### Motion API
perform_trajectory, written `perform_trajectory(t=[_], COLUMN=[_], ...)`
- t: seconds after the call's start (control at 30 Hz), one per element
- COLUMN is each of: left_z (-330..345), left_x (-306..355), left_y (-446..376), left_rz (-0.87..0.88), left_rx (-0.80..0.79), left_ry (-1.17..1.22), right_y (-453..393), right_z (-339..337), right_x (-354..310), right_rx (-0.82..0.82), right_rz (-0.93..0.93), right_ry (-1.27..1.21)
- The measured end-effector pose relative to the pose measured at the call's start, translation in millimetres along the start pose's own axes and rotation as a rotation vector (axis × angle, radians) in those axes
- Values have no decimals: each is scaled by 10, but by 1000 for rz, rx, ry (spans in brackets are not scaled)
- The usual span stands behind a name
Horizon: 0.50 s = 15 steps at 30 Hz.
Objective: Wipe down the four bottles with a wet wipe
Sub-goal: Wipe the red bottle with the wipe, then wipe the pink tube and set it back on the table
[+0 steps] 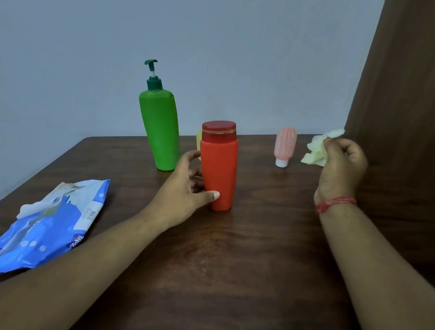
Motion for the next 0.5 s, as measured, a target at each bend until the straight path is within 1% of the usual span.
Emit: perform_trajectory(t=[0.1,0.3,0.5], left_z=[160,480,600], left_x=[5,-43,-89], left_y=[-258,-748,-1096], left_rz=[-7,-40,-56], left_rx=[-5,70,126], left_ry=[-36,-10,-63], right_y=[-52,-201,-275], right_z=[-86,-201,-212], right_x=[95,251,328], right_rx=[37,128,181], right_rz=[38,98,110], right_ry=[24,6,-44])
Point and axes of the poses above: each hand's wrist, its own y-axis away from the middle knuckle, its own z-axis out of the palm, x = y × z, the point moved 2 cm from there along -y, towards the middle knuckle, and after that the axes turned 2 degrees about -y, right-handed, at the moved point
